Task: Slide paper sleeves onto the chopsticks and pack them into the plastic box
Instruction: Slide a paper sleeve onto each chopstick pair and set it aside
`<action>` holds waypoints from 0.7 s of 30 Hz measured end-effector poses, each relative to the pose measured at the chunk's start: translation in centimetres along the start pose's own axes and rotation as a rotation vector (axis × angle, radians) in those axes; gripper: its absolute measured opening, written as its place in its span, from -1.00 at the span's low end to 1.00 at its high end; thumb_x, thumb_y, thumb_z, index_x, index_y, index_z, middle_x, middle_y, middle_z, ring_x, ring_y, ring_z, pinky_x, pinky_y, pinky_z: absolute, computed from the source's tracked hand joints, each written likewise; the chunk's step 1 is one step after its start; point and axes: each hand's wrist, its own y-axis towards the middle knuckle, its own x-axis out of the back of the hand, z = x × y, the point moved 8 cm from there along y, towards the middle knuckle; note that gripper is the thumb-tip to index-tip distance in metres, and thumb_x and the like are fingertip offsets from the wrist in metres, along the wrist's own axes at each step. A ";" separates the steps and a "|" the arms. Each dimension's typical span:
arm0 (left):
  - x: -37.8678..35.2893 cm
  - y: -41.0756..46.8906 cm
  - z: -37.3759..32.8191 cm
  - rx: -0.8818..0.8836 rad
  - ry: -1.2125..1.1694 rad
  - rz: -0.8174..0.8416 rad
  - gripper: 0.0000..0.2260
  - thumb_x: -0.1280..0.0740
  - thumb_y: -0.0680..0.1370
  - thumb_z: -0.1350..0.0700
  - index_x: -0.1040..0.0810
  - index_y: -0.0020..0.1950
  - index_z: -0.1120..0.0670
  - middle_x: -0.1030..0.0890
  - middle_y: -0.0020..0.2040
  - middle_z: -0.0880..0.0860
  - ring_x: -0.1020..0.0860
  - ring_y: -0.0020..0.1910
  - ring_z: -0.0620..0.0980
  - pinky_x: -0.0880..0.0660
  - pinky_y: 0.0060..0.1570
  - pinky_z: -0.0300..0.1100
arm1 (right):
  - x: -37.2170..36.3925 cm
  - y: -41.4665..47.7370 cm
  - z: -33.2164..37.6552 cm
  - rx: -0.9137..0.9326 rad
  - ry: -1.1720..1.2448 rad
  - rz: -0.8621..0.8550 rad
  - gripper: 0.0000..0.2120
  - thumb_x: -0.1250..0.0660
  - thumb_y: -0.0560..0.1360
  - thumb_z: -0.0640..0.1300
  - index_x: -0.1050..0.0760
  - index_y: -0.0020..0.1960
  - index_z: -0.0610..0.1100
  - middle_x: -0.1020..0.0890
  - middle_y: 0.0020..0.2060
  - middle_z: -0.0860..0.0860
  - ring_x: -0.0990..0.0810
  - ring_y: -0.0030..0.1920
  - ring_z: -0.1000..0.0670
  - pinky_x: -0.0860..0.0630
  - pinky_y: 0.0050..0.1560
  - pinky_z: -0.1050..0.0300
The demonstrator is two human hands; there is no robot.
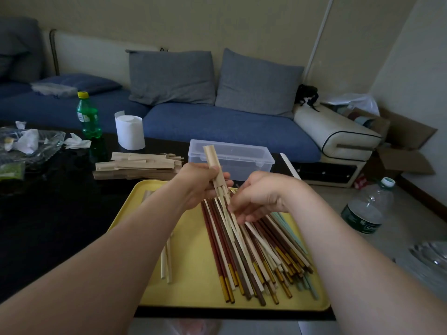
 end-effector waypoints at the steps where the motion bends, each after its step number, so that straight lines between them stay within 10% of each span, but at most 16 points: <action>1: -0.2 0.0 0.1 0.008 0.008 0.017 -0.75 -0.24 0.74 0.19 -0.49 0.38 0.27 -0.72 0.10 0.20 -0.76 -0.02 0.08 -0.70 -0.17 -0.02 | 0.2 0.2 0.1 0.029 0.063 -0.041 -0.81 -0.55 0.55 -0.31 -0.68 0.14 -0.33 -0.78 -0.14 -0.24 -0.80 -0.16 -0.07 -0.69 -0.15 0.13; 21: 0.4 0.0 0.1 0.002 0.001 0.024 -0.74 -0.25 0.73 0.19 -0.50 0.39 0.26 -0.72 0.10 0.20 -0.76 0.00 0.08 -0.70 -0.18 -0.05 | -0.3 0.2 0.6 0.045 0.219 -0.049 -0.71 -0.57 0.46 -0.46 -0.59 0.06 -0.22 -0.79 -0.09 -0.22 -0.80 -0.11 -0.14 -0.72 0.12 -0.11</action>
